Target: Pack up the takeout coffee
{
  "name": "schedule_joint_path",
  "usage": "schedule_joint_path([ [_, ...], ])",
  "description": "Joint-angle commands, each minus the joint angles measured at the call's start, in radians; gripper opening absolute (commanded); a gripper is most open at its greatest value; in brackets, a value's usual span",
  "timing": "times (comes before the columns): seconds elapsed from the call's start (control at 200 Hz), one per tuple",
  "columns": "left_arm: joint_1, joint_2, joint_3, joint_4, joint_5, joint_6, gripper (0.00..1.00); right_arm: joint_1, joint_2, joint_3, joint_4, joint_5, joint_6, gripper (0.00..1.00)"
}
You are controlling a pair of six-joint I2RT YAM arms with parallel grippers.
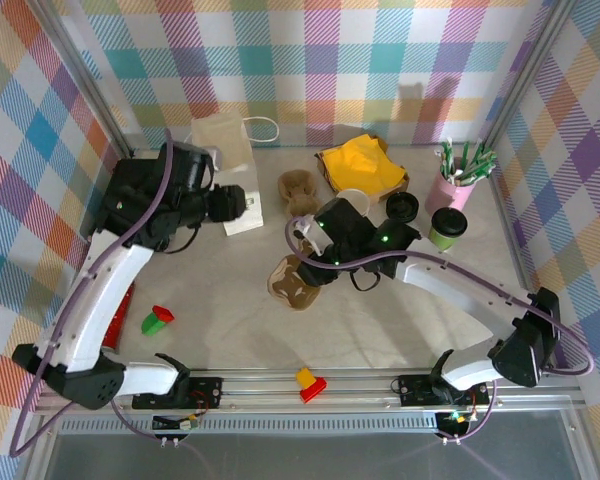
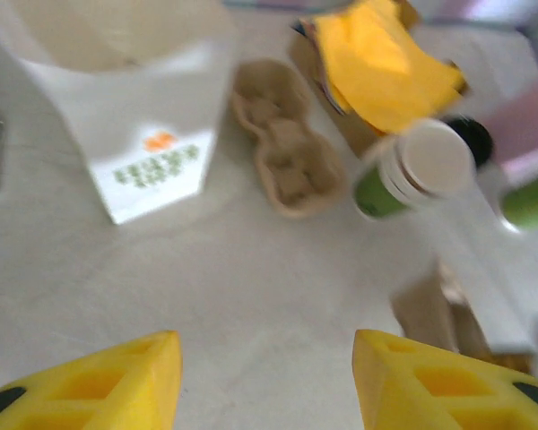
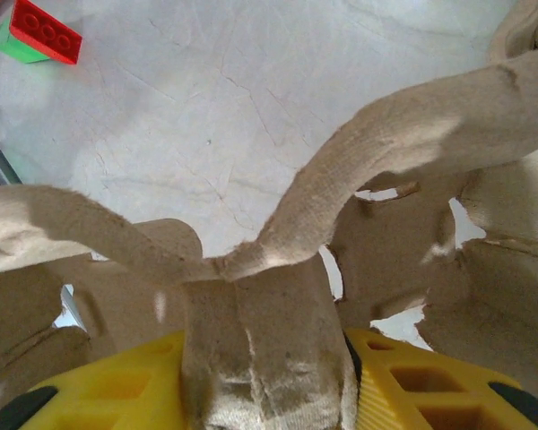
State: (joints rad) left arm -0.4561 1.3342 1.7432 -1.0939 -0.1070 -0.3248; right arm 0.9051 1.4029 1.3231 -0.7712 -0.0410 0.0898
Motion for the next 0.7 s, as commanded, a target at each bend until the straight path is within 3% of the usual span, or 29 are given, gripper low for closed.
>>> schedule_joint_path([
  [0.0,0.087,0.054,0.055,-0.007,-0.083,-0.086,0.52,0.009,-0.045,-0.032,0.015,0.005,0.037,0.43],
  [0.345,0.252,0.264,0.153,0.054,-0.056,-0.114,0.51,0.009,-0.142,-0.116,0.007,0.016,0.085,0.42],
  [0.695,0.303,0.438,0.286,0.048,-0.048,-0.074,0.51,0.009,-0.208,-0.164,-0.013,0.013,0.112,0.42],
])
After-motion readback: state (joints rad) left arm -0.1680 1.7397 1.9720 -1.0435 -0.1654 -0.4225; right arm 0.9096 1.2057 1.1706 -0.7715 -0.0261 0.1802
